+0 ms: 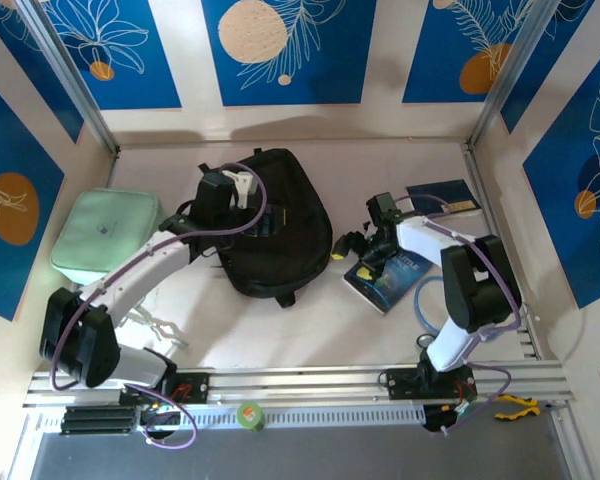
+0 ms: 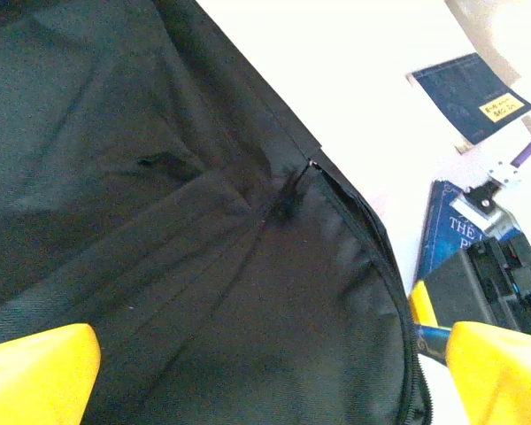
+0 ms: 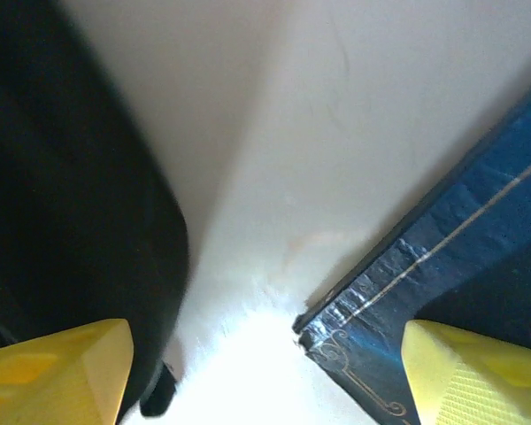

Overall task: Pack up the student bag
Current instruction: Rotate the book at the middle-right of the table, then pick up the book from the middle-right of the table.

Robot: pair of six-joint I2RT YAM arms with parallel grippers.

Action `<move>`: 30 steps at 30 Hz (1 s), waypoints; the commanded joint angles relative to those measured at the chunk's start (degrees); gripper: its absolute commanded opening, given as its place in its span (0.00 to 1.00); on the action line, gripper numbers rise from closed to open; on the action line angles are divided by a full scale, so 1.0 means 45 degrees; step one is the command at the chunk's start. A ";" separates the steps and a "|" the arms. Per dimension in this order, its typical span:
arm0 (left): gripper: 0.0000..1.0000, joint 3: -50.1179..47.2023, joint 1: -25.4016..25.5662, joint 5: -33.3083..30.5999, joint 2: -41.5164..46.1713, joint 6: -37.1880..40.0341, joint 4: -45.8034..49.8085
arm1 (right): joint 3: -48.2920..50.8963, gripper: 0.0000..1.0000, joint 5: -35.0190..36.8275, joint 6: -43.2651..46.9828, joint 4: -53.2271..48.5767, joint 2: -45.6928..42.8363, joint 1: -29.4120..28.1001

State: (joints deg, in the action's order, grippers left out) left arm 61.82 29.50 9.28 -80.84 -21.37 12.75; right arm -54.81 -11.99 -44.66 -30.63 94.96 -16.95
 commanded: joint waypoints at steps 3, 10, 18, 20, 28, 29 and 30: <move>0.99 0.1029 0.0905 0.0637 -0.1099 -0.0734 -0.0660 | 0.0177 0.81 0.1098 0.0165 -0.1269 -0.1985 0.0231; 0.91 0.3245 0.3052 0.0505 -0.3823 -0.0883 -0.0248 | 0.1193 0.79 0.3286 -0.0373 -0.1823 -0.3472 0.2279; 0.76 0.6651 0.5155 -0.1217 -0.7256 -0.0274 0.1998 | 0.3052 0.72 0.3802 -0.1066 -0.2085 -0.4710 0.3790; 0.74 0.7197 0.5420 -0.1188 -0.7911 -0.0291 0.2178 | 0.3311 0.67 0.3380 -0.1043 -0.1884 -0.4722 0.3968; 0.73 0.9171 0.5858 -0.0854 -1.0018 0.0194 0.3430 | 0.3749 0.58 0.2894 -0.1193 -0.1589 -0.4348 0.4216; 0.73 0.9358 0.5886 -0.0813 -1.0263 0.0286 0.3579 | 0.3744 0.58 0.2936 -0.1187 -0.1602 -0.4291 0.4215; 0.73 0.9562 0.5917 -0.0812 -1.0484 0.0343 0.3730 | 0.3767 0.58 0.2938 -0.1135 -0.1529 -0.4249 0.4216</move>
State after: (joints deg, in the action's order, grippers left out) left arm 101.34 55.48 5.50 -125.80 -21.93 25.23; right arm -38.57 2.55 -49.19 -37.76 75.18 1.74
